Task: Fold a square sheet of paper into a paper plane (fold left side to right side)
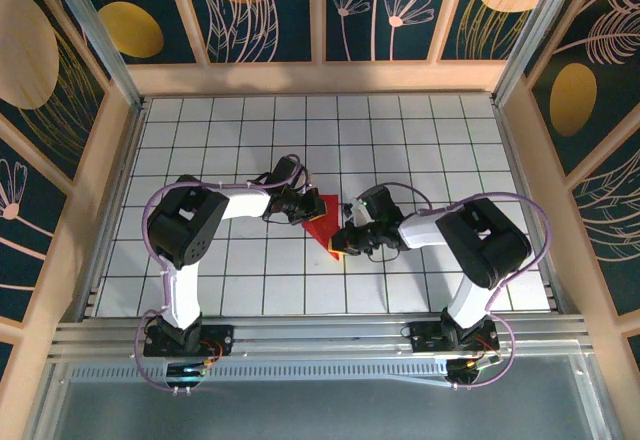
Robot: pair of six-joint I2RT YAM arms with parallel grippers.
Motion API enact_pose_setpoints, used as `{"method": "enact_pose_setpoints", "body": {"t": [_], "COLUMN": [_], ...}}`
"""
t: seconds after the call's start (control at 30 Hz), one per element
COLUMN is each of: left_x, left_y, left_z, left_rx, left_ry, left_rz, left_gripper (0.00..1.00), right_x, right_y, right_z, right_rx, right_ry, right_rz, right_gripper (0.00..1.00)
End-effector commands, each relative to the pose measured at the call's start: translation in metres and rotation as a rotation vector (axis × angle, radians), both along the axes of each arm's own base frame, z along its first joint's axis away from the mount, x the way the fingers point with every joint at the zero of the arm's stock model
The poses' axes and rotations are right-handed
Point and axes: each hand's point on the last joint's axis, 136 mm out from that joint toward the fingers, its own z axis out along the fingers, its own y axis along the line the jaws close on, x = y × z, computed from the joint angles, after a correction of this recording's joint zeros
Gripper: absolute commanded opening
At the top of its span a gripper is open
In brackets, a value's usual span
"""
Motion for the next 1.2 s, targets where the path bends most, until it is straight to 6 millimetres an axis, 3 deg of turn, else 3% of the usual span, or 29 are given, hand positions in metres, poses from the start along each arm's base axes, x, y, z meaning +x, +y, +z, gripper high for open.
{"method": "enact_pose_setpoints", "body": {"t": [0.0,0.53,1.17], "left_x": [-0.028,-0.028,-0.029], "left_y": [0.035,0.038,0.040], "left_z": [-0.059,-0.063,-0.067], "left_rx": [0.203,0.219,0.235], "left_ry": [0.129,0.138,0.148], "left_rz": [0.031,0.046,0.051], "left_gripper": [0.00,0.00,0.00], "right_x": [-0.009,-0.028,-0.051], "right_y": [0.001,-0.010,-0.016], "right_z": [-0.007,-0.028,-0.019], "right_rx": [0.002,-0.067,-0.067], "right_ry": [0.028,0.078,0.101], "right_rz": [0.005,0.010,0.043], "right_gripper": [0.00,0.00,0.00]}}
